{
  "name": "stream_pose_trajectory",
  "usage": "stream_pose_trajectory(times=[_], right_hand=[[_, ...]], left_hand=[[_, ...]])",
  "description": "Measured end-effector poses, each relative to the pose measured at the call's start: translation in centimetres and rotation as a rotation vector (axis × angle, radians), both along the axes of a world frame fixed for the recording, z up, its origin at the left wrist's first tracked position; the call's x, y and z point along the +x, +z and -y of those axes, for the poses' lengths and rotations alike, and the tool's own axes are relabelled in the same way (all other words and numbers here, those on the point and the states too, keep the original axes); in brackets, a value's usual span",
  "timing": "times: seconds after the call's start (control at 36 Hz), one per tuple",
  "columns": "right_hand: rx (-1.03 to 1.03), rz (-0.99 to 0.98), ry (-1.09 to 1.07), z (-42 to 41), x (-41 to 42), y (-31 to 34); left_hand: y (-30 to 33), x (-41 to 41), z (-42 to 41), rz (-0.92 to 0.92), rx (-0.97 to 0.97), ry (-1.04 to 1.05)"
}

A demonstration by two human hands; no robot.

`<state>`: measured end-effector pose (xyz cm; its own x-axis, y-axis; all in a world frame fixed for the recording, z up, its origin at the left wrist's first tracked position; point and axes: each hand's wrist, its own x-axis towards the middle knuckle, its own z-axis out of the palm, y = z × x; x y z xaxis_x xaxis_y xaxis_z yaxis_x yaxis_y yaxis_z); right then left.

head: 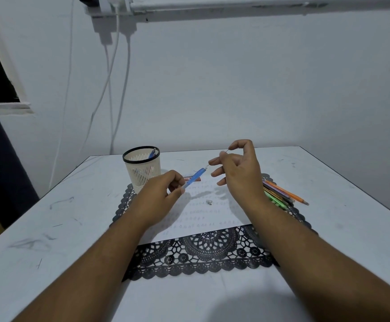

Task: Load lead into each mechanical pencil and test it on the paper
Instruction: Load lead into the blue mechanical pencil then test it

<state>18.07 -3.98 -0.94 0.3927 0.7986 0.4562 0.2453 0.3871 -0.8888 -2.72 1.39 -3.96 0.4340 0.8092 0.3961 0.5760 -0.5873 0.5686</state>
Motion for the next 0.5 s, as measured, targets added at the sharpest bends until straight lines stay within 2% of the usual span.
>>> stream_pose_trajectory(times=[0.17, 0.5], right_hand=[[-0.013, 0.051, 0.029, -0.02, -0.35, -0.35], [0.04, 0.023, 0.013, 0.31, -0.24, -0.03]], left_hand=[[-0.01, 0.06, -0.11, 0.003, -0.003, 0.006], [-0.16, 0.08, -0.23, 0.012, 0.004, -0.005]])
